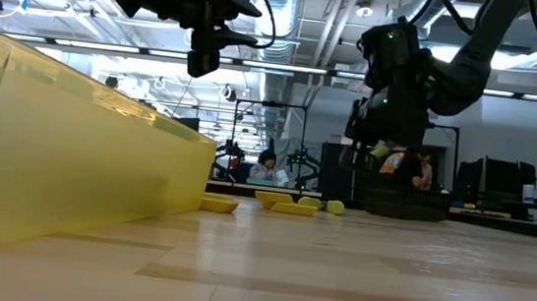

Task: Pick & Place School Supplies
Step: Put the green puncher into the right black bin

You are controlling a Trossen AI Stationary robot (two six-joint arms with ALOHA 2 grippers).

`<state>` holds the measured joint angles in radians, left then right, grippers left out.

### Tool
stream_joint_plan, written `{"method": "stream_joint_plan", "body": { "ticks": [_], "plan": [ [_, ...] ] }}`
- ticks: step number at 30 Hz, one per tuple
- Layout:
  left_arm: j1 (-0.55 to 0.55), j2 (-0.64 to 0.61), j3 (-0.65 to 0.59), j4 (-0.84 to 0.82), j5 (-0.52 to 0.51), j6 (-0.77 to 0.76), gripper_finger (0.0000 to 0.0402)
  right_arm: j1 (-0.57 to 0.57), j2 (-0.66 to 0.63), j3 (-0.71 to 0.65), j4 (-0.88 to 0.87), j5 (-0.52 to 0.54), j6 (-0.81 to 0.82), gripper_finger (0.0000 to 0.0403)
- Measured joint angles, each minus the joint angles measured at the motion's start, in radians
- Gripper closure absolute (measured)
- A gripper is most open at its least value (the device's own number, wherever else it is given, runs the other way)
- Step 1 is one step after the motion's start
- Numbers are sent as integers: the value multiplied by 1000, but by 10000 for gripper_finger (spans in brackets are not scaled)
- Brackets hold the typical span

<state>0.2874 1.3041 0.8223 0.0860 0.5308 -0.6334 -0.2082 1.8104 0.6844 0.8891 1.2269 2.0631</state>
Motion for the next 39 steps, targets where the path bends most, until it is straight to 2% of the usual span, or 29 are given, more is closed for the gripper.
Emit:
{"method": "stream_joint_plan", "body": {
  "ticks": [3,16,23,32,39],
  "plan": [
    [0,0,0,0,11,-1,252,5,0,-1,-8,43,37,403],
    [0,0,0,-2,62,-27,252,4,0,-1,-21,57,44,403],
    [0,0,0,-3,75,-30,252,11,0,-1,-21,143,34,399],
    [0,0,0,-3,88,-30,252,18,0,-1,-20,144,24,328],
    [0,0,0,-3,88,-30,252,18,1,-1,17,144,23,297]
  ]
}}
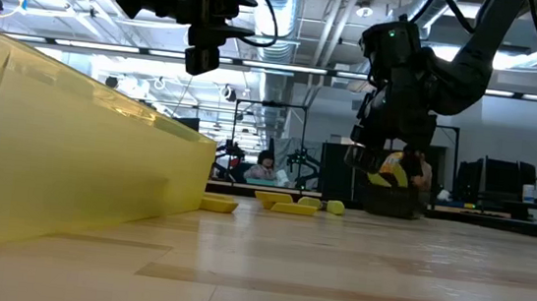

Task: Pick & Place School Supplies
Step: Put the green puncher into the right black bin

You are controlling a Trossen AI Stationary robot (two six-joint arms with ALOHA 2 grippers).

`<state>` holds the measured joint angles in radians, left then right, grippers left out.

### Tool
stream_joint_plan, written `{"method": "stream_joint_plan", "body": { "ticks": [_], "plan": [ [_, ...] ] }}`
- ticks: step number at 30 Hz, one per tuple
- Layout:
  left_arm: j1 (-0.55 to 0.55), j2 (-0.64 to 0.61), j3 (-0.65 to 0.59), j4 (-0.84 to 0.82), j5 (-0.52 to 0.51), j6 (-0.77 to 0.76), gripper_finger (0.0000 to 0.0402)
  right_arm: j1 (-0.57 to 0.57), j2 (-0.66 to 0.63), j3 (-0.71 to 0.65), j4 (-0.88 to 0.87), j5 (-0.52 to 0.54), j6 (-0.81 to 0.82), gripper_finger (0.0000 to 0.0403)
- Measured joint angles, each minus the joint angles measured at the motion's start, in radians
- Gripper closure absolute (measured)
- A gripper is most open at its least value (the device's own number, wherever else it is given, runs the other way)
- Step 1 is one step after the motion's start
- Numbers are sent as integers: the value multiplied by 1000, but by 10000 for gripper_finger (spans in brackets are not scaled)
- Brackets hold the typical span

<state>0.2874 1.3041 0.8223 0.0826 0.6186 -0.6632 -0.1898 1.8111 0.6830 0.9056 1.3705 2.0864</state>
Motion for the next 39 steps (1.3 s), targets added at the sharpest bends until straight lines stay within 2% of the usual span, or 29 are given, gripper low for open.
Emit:
{"method": "stream_joint_plan", "body": {
  "ticks": [5,8,10,13,15,19,21,23,29,32,36,39],
  "plan": [
    [0,0,0,0,0,2,252,18,0,0,119,-1,-112,290],
    [0,0,0,0,0,2,252,21,0,0,257,-10,-229,290],
    [0,0,0,0,0,2,252,20,0,0,399,-46,-379,289],
    [0,0,0,1,0,3,252,10,0,0,663,-158,-699,289],
    [0,0,0,1,0,11,252,4,-36,2,616,-237,-791,289],
    [0,0,0,5,-2,37,252,8,-208,17,477,-370,-978,289],
    [0,0,0,15,-2,53,252,11,-273,9,340,-424,-1074,289],
    [0,0,0,18,-2,65,252,12,-366,12,153,-465,-1085,289],
    [0,0,0,25,-3,83,252,33,-606,85,-723,-567,-963,289],
    [0,0,0,26,0,83,252,44,-677,168,-1076,-654,-956,289],
    [0,0,0,30,0,84,252,34,-688,268,-1411,-814,-955,289],
    [0,0,0,31,1,83,252,17,-683,304,-1555,-912,-852,289]
  ]
}}
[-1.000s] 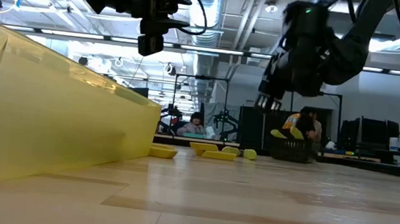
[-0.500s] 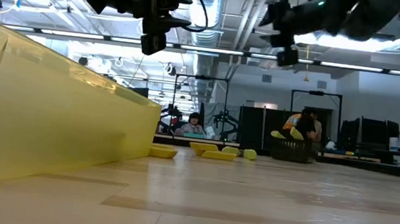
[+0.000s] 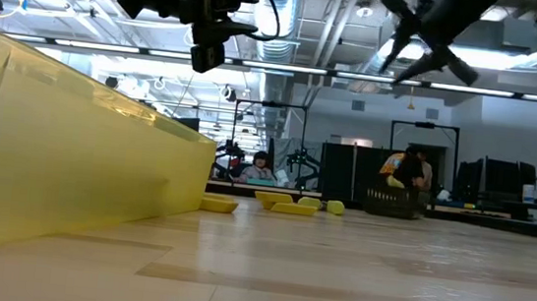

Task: Pick & Place School Supplies
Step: Put the green puncher into the right black bin

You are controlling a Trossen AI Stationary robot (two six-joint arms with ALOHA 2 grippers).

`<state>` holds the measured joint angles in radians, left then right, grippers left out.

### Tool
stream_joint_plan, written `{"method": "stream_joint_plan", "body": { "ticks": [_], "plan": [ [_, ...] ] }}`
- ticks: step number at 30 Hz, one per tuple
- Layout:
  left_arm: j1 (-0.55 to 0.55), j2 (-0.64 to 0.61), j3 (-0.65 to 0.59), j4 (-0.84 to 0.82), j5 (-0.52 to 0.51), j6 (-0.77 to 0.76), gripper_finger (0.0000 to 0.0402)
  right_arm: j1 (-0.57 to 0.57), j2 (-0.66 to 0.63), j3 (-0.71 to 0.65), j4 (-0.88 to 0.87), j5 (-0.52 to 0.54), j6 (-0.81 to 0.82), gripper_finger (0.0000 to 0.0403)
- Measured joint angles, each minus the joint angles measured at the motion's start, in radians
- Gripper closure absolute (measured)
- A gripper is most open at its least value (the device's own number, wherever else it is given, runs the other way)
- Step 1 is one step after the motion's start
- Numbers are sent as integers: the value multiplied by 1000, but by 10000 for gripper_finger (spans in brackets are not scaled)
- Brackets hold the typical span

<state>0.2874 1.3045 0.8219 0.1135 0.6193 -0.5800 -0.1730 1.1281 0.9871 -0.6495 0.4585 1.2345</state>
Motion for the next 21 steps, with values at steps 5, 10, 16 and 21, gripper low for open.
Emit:
{"method": "stream_joint_plan", "body": {
  "ticks": [5,10,16,21],
  "plan": [
    [0,0,0,-1,-3,-3,252,-41,8,1,-71,-39,30,289],
    [0,0,0,0,-9,-29,252,-103,26,0,-125,-64,22,289],
    [-2,0,0,-1,-10,-51,252,-127,21,1,-104,-100,-44,289],
    [-2,0,0,-1,-31,-45,252,-138,24,-1,-67,-195,-77,289]
  ]
}}
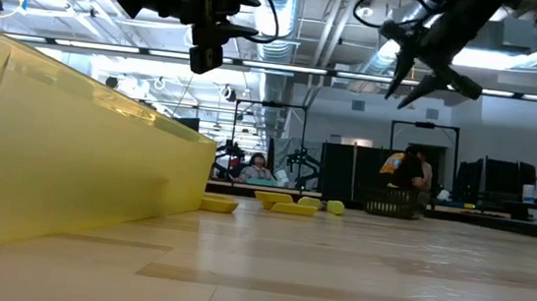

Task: Pick & Place School Supplies
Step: Put the green puncher into the right black bin

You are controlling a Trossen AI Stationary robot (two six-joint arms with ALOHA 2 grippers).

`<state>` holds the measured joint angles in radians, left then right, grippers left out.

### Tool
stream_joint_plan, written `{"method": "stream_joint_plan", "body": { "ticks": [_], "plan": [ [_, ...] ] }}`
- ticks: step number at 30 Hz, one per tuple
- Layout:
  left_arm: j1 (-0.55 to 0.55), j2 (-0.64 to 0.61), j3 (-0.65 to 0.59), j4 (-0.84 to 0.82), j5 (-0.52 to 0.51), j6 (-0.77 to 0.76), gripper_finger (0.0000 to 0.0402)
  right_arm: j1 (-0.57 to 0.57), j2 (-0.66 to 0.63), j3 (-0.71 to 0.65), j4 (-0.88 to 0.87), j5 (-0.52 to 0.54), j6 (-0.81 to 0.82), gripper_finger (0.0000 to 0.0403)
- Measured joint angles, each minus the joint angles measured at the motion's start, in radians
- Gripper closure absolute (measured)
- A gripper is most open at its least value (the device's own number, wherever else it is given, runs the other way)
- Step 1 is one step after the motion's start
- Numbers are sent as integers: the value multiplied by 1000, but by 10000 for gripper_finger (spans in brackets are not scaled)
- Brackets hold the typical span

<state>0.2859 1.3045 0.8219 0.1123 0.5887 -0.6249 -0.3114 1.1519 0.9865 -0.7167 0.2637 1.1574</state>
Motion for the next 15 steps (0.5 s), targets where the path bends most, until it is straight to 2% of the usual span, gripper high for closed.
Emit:
{"method": "stream_joint_plan", "body": {
  "ticks": [3,7,12,15],
  "plan": [
    [0,0,0,-13,-53,34,252,37,21,1,-31,-94,-2,289],
    [0,9,0,-57,-152,80,252,111,137,-2,-54,-121,35,289],
    [11,32,2,-86,-195,99,252,142,321,0,92,-225,47,289],
    [11,41,0,-110,-241,114,252,142,407,4,185,-245,48,289]
  ]
}}
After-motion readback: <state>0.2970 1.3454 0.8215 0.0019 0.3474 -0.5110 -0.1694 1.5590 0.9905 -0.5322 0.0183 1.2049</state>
